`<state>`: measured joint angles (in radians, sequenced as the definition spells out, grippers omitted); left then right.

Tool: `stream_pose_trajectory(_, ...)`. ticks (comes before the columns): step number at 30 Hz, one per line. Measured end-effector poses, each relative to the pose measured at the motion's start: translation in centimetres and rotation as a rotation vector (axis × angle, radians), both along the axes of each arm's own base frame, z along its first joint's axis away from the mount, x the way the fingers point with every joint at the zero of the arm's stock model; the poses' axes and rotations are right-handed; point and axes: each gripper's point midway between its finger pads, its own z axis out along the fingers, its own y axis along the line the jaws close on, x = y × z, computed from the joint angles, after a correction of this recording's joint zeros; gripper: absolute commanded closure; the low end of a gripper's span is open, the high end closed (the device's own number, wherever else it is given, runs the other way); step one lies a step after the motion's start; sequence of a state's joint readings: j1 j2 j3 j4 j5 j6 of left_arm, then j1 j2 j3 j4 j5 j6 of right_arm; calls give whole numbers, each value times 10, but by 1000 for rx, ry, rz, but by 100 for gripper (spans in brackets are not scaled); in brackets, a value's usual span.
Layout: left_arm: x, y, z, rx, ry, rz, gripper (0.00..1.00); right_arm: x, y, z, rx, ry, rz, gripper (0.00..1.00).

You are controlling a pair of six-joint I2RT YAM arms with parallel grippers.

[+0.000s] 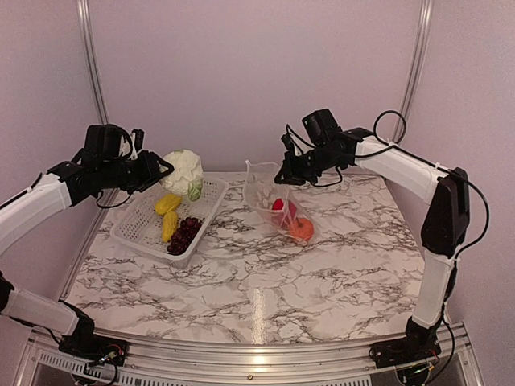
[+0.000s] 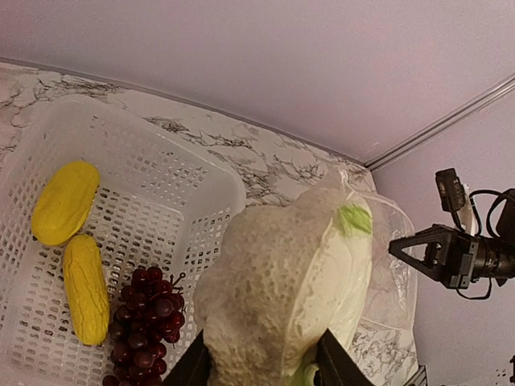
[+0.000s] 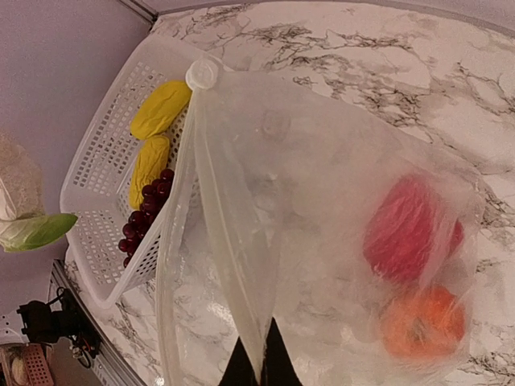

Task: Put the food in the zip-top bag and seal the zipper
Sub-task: Pick up the fake vegetable from the bin, then place the fake vegetable in the zipper food storage bag.

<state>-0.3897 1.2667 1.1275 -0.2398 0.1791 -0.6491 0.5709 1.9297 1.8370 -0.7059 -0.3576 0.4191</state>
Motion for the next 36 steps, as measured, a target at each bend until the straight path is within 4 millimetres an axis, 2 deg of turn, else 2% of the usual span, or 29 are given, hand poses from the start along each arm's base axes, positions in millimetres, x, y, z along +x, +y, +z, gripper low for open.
stream_pose_trajectory(7, -19, -28, 12, 23, -28, -186, 90, -10, 14, 1, 8, -1, 26, 100)
stream_pose_trajectory(12, -33, -67, 35, -28, -65, -337, 95, -14, 19, 1, 12, 6, 32, 100)
stream_pose_trajectory(15, -33, -94, 40, -63, -69, -399, 96, -14, 19, 1, 12, 8, 30, 100)
stream_pose_trajectory(20, -30, -134, 27, -76, -24, -471, 100, -14, 18, 1, 11, 9, 29, 100)
stream_pose_trajectory(25, -20, -162, 12, -71, 22, -496, 100, -14, 18, 1, 8, 8, 26, 100)
stream_pose_trajectory(36, 16, -176, -32, -13, 164, -409, 100, -15, 9, 7, -11, -16, -2, 100)
